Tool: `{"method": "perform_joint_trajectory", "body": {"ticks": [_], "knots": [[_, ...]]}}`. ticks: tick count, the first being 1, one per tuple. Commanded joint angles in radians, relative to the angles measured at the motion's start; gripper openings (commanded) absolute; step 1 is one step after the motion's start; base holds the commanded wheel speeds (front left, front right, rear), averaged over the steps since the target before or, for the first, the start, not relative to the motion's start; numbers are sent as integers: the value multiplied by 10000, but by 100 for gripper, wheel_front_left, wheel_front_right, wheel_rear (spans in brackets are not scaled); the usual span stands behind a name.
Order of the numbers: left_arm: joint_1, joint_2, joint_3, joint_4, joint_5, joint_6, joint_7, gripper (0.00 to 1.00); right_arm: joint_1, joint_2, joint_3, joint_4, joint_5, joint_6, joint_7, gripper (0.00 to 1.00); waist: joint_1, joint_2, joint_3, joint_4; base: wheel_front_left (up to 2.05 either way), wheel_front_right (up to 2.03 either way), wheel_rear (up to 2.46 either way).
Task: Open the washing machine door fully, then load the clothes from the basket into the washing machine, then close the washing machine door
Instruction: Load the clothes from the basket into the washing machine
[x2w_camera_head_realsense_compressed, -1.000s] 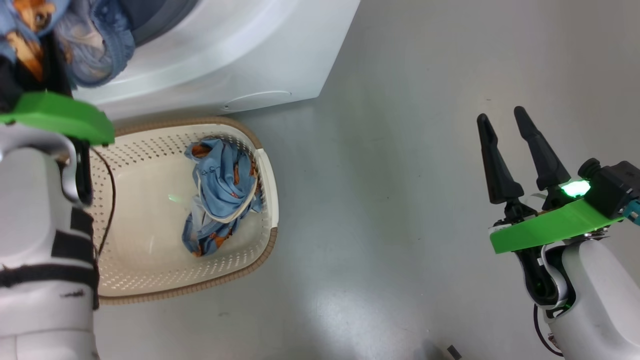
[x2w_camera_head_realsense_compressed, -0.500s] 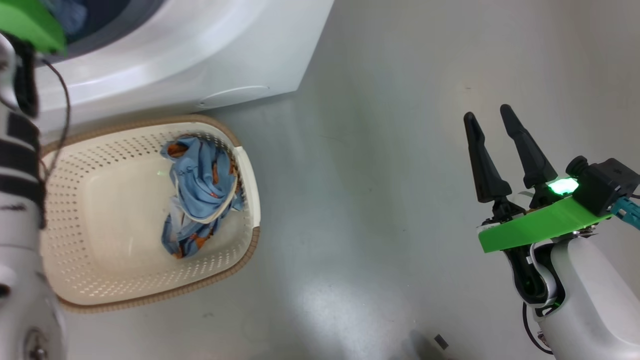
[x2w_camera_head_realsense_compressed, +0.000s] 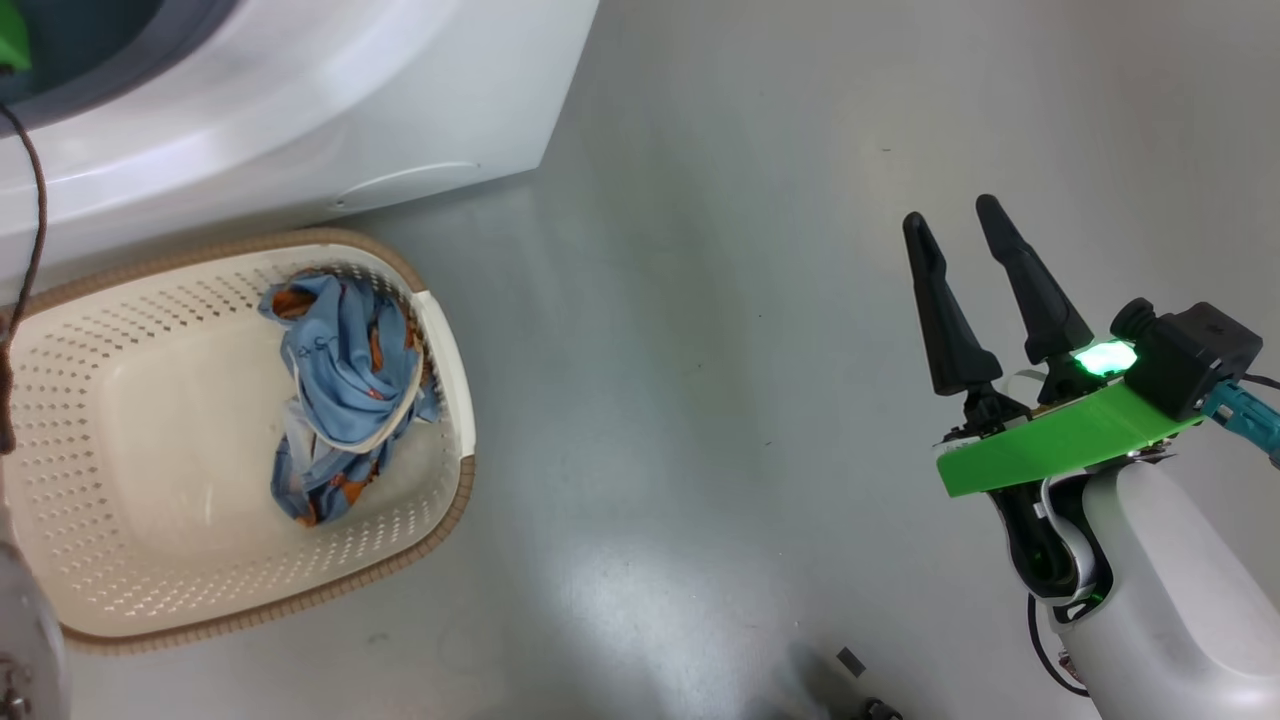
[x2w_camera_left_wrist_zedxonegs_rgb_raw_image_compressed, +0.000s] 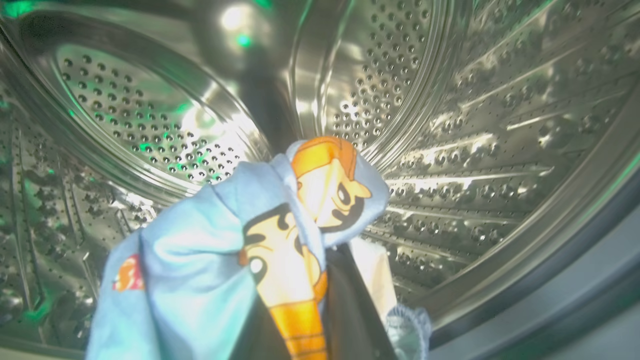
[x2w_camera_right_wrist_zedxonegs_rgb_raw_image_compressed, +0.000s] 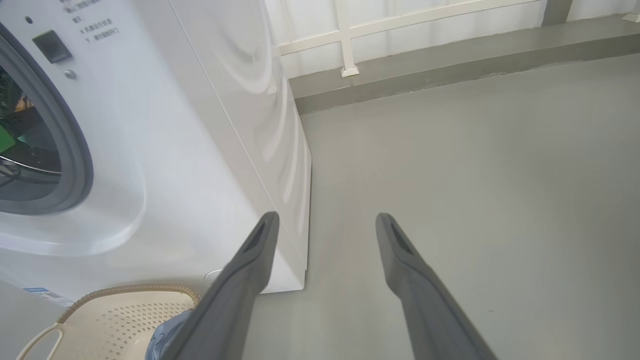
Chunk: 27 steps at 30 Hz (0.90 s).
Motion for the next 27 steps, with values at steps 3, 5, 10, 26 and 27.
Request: {"method": "perform_joint_trajectory", "body": {"ticks": [3,5,10,26,27], "knots": [[-136,598,-96,315,152,-42,-61,0,210,-42,213,-158,80,44,-78,100,0,-1,-8,-55,0,0,0],[-299,637,-184,743,187,-70,-50,0,211,-51,200,-148,87,44,-78,100,0,-1,-18,-65,0,0,0],[-688,796,-472,1543,329,-238,509,42,231,-34,190,-105,95,44,-78,100,0,-1,-115,-72,0,0,0],[-724,626,-569,1983,-65,-502,1803,100,271,-132,96,-69,76,44,-78,100,0,-1,-552,280,0,0,0],[-668,588,-547,1988,-123,-521,1758,100,279,-146,95,-62,70,44,-78,100,0,-1,-600,311,0,0,0]]}}
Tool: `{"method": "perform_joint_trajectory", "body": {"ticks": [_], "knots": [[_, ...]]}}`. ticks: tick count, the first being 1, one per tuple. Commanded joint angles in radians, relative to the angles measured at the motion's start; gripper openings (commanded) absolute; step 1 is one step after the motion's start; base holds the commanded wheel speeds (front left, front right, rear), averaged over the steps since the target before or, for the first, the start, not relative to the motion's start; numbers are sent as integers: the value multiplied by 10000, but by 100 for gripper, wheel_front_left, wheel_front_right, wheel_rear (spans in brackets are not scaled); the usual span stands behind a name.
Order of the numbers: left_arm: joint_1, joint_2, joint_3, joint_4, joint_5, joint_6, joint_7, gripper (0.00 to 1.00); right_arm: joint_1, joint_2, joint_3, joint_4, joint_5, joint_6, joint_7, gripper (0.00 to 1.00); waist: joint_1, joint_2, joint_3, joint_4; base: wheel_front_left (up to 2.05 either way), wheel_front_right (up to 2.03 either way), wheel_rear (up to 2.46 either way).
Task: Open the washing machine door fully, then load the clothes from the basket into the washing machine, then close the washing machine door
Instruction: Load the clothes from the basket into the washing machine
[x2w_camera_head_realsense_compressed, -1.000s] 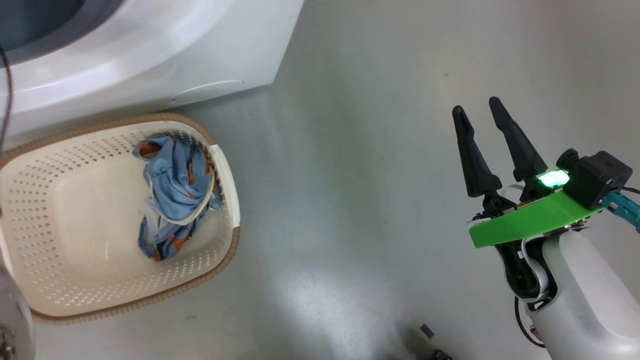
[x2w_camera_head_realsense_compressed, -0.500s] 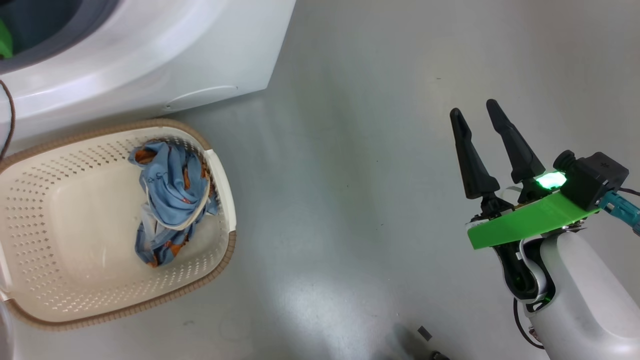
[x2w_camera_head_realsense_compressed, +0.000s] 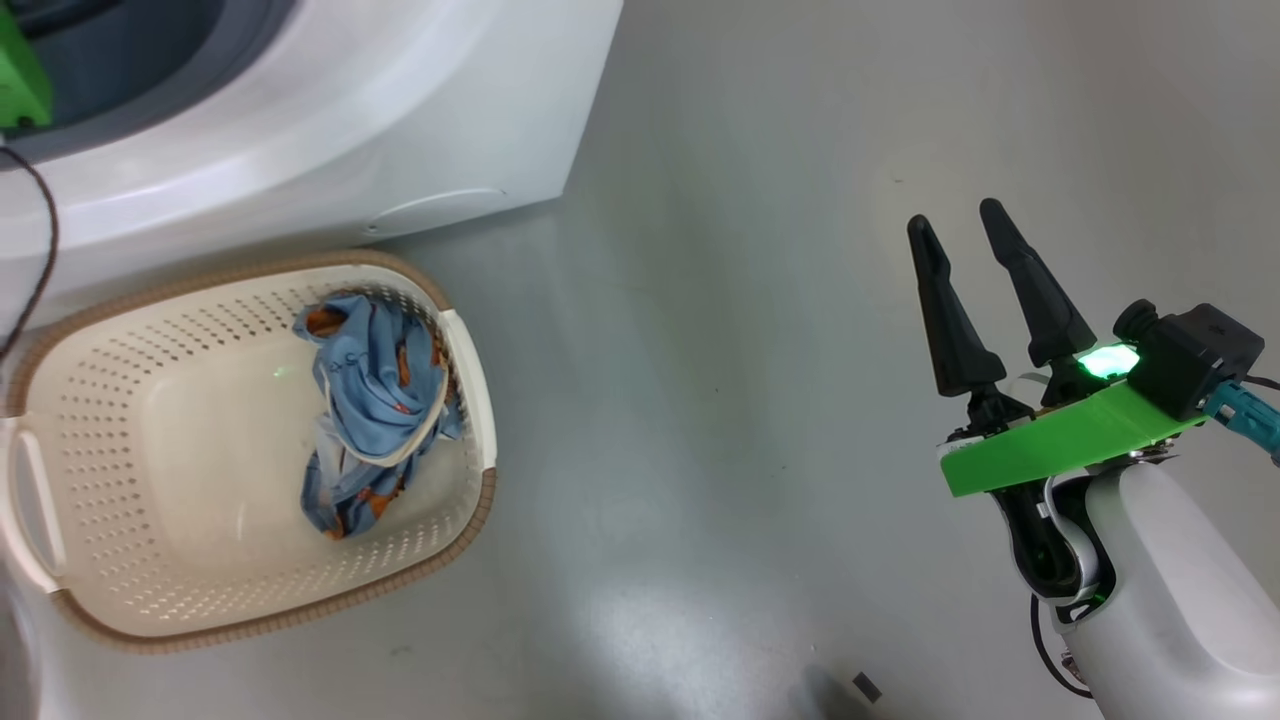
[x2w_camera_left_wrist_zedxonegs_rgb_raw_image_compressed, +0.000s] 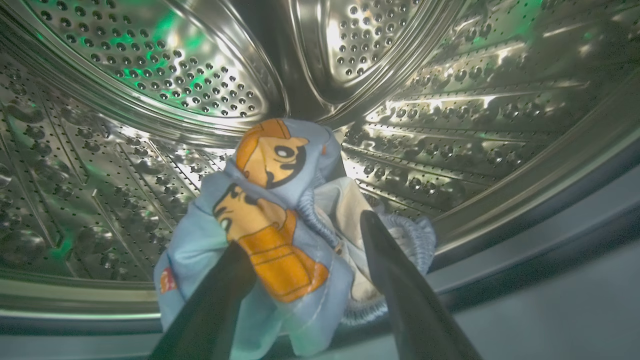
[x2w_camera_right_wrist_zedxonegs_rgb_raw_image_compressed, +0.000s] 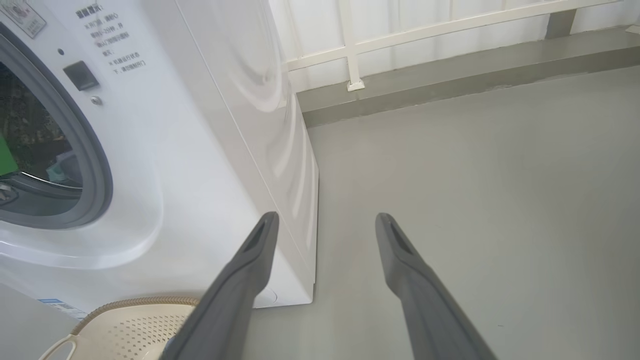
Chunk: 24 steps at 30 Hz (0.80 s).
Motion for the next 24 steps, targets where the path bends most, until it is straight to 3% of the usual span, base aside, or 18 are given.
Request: {"method": "perform_joint_trajectory", "body": {"ticks": [1,17,24], "knots": [[174,335,30,-181,-157,-45,-106,100,278,-131,119,-178,-12,44,-78,100,0,0,-137,101,0,0,0],[1977,-139,517,-237,-1108,-239,-1780,100,713,-406,107,22,-58,44,-78,100,0,0,-1578,524,0,0,0],[3448,-489,644,-1419,-1311,-235,-1888,100,1064,-691,35,129,-95,44,-78,100,0,0,-2374,838,0,0,0]]}}
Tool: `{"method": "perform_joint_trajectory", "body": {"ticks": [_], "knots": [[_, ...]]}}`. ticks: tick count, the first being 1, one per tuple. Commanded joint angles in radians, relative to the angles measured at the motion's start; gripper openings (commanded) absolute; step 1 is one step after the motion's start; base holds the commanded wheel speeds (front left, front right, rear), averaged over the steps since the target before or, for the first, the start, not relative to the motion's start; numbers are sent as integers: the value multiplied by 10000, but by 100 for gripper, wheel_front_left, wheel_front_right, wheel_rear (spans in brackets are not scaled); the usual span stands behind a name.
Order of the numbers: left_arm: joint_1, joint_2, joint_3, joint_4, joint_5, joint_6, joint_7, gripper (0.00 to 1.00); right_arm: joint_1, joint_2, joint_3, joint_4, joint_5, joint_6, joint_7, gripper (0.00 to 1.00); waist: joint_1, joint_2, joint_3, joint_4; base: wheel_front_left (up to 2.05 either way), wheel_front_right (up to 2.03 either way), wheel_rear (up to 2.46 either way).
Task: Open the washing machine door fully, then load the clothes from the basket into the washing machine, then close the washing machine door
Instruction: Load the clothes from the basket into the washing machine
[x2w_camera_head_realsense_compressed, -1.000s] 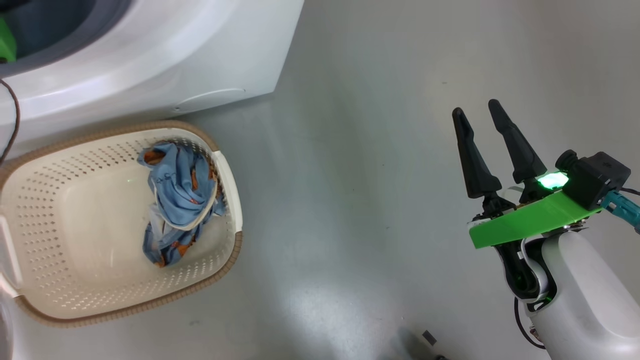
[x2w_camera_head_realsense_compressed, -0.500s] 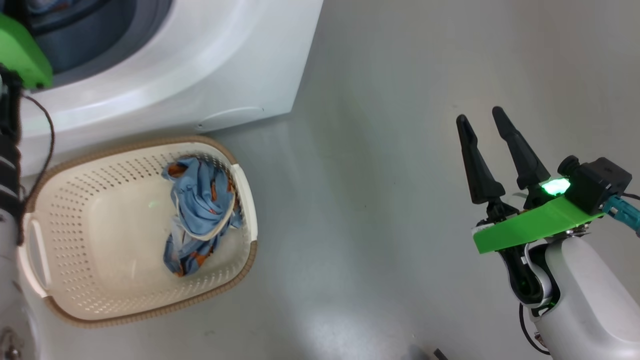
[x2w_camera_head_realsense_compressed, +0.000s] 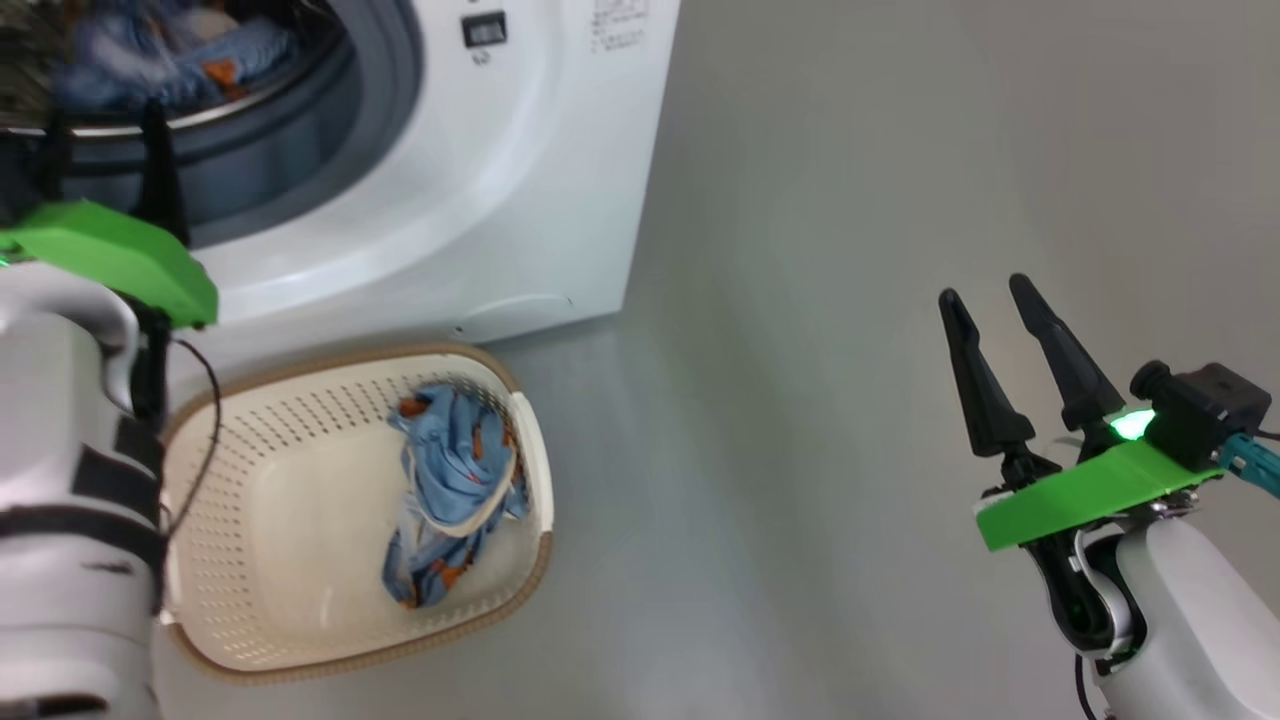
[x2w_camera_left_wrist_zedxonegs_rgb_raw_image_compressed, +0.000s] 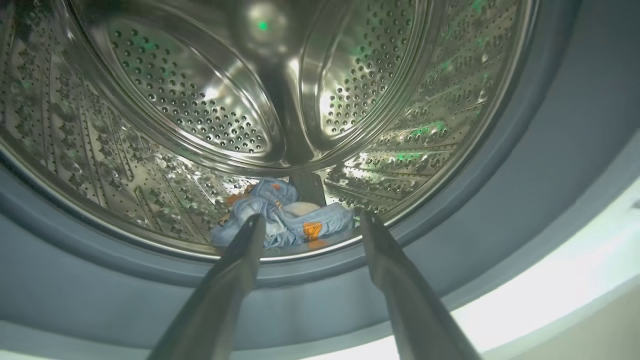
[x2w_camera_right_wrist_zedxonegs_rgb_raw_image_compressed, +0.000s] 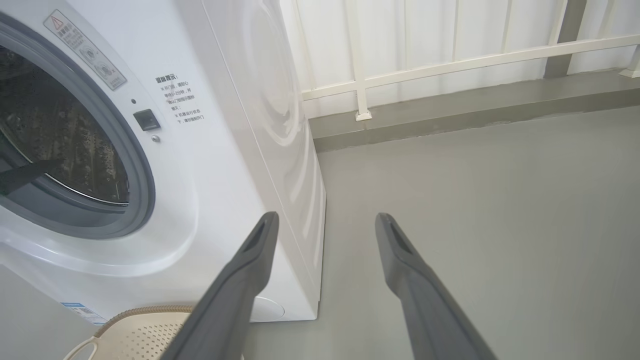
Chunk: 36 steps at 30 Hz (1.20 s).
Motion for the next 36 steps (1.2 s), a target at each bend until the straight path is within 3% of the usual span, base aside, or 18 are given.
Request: {"method": "perform_joint_trajectory", "body": {"ticks": [1,22,36], "knots": [[358,321,117,-566,-76,37,-87,100,273,-189,90,-179,-94,44,-78,100,-1,-1,-464,315,0,0,0],[5117,-679,820,-5067,55,414,-91,100,1380,-634,-283,-51,-164,44,-78,100,-1,-1,-1998,1010,0,0,0],[7514,-1033,1035,-6672,297,367,-91,100,2285,-813,-514,-25,-205,44,-78,100,-1,-1,-2944,1395,0,0,0]]}}
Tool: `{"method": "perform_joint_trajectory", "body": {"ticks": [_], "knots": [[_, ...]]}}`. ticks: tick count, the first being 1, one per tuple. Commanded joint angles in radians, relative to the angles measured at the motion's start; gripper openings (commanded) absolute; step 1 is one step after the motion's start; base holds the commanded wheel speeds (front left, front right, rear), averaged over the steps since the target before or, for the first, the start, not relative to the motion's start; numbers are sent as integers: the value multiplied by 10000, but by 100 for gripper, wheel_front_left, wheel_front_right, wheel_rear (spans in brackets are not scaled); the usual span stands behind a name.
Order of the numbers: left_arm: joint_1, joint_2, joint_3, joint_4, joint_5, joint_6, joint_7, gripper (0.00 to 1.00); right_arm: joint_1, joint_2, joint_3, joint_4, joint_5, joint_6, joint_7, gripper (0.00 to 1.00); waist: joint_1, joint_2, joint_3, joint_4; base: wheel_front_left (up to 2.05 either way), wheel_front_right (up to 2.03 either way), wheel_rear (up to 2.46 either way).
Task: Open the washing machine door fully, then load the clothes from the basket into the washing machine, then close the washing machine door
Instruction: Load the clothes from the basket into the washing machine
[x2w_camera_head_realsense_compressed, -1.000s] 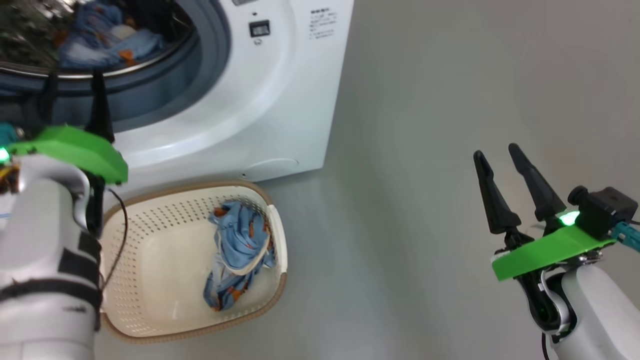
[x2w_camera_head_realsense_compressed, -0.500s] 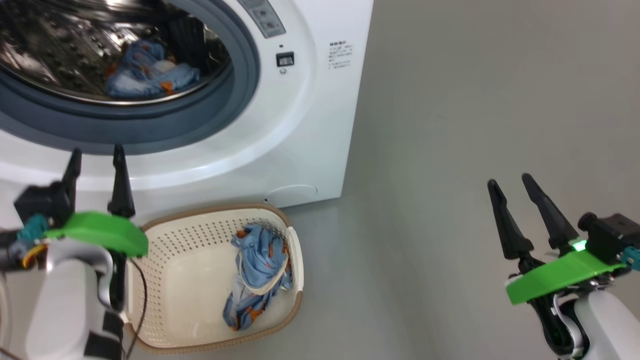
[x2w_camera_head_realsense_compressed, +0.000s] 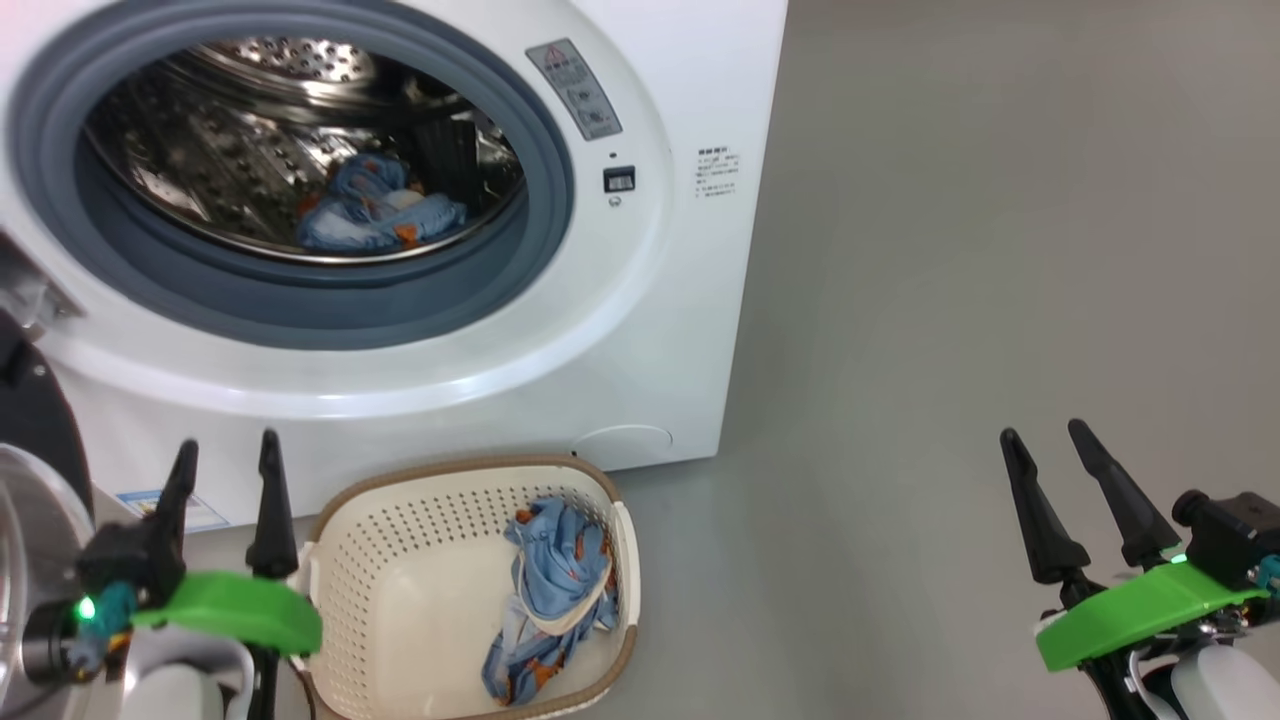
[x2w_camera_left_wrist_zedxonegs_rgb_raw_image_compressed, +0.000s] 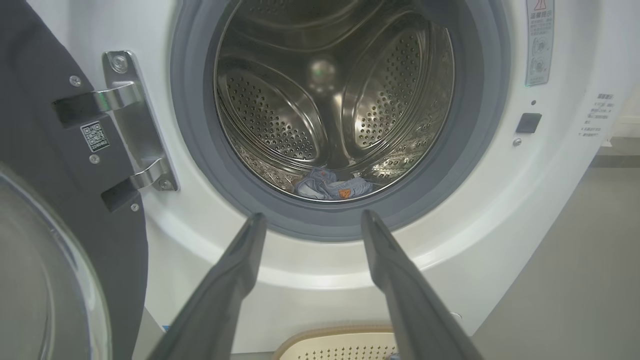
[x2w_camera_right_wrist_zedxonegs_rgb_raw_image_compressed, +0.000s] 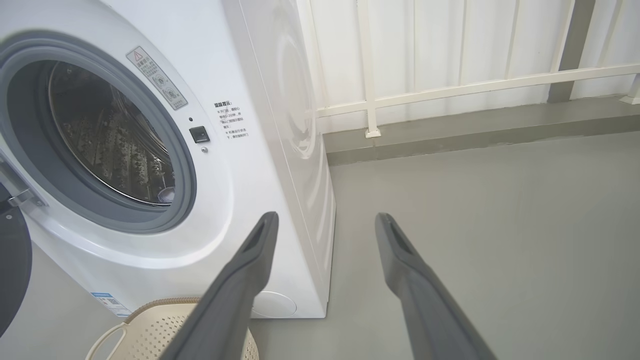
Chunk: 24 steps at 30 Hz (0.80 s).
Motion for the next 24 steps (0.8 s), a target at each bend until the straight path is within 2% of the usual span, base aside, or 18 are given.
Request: {"method": "perform_joint_trajectory", "body": {"ticks": [1,14,24], "knots": [[222,220,324,-491,107,11,-64,100,132,-256,111,-215,-110,44,-78,100,0,-1,-178,98,0,0,0],[2266,-111,477,-2209,72,67,-64,100,676,-350,-145,-266,-131,44,-78,100,0,-1,-478,205,0,0,0],[2655,-261,355,-2653,-16,189,-64,100,710,-312,-282,-323,-182,44,-78,100,0,-1,-441,167,0,0,0]]}}
